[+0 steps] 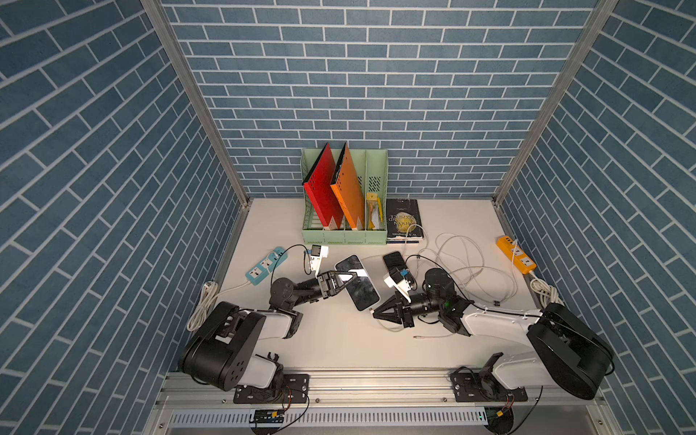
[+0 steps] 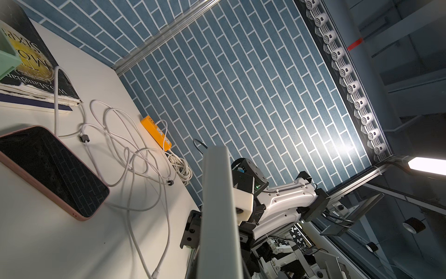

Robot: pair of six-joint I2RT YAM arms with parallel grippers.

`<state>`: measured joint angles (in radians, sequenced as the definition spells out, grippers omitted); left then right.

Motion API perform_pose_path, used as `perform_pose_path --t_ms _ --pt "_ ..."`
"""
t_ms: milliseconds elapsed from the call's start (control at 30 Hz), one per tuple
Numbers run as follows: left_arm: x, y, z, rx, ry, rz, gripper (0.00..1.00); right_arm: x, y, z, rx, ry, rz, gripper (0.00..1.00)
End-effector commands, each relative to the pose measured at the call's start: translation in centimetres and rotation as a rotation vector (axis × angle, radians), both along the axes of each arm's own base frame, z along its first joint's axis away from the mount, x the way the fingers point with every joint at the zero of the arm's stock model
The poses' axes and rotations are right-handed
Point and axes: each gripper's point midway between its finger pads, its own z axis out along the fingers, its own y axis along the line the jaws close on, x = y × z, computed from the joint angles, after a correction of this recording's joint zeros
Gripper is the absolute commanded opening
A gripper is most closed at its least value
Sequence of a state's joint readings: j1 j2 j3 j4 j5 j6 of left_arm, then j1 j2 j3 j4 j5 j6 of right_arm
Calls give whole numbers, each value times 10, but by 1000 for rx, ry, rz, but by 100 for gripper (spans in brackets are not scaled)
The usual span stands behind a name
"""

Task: Plug the charging cable into the phone
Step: Insert the charging cable into the phone.

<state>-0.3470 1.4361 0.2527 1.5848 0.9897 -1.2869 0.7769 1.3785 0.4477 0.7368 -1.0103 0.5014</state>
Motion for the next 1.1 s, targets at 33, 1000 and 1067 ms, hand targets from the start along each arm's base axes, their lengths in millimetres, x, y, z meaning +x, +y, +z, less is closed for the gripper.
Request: perform_pose_path --t_ms 33,1000,1067 --pt "-24 9 49 -96 -292 -5 0 0 -2 6 27 8 8 0" --pt "-22 7 38 -73 -282 -8 0 12 3 16 66 71 -9 0" --pt "-21 7 36 -71 -278 -7 0 12 4 17 67 72 -10 0"
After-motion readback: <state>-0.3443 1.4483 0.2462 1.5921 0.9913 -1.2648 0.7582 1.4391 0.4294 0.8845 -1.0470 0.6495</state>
